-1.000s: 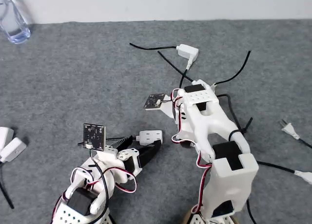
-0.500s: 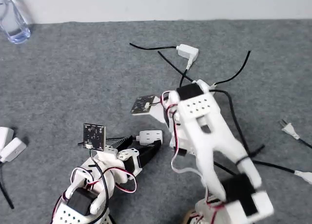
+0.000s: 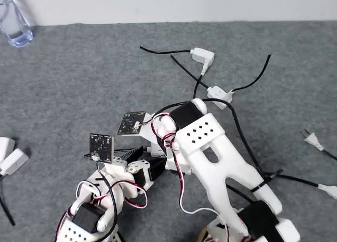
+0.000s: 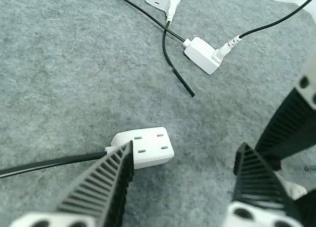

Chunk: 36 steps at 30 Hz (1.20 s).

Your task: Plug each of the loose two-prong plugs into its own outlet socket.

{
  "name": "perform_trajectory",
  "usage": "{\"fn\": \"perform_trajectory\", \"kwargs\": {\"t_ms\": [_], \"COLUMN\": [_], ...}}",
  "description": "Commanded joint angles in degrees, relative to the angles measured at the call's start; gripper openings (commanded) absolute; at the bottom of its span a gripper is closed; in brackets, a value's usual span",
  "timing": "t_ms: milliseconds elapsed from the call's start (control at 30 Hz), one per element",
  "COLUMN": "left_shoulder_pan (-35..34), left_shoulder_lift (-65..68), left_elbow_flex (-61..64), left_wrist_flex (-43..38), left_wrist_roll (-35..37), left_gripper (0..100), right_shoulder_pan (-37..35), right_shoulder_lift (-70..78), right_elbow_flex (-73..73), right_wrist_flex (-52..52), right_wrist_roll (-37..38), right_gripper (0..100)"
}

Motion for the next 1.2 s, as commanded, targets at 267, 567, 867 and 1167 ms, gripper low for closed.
{"fn": "perform_trajectory", "kwargs": {"t_ms": [267,567,867,1167], "left_shoulder_pan": [0.0,0.0,0.0,0.0], "left_shoulder_lift": [-0.26,-0.26,-0.26,-0.26], "left_elbow_flex": [-0.4,-0.4,-0.4,-0.4], "left_wrist_flex": [0.18,0.18,0.18,0.18], "left_wrist_roll": [-0.09,-0.09,-0.09,-0.09], "left_gripper": [31,31,31,31], "right_shoulder_pan": [3.38,1.63,0.75,0.75], "right_shoulder_lift": [-2.68,-2.59,-2.68,-8.31], "right_elbow_flex": [-3.78,-9.93,-9.93,-10.02], "right_wrist_flex": [0.31,1.1,1.01,1.19], "right_wrist_roll": [-0.79,-4.92,-5.98,-7.91], "right_gripper": [0.8,0.8,0.8,0.8]}}
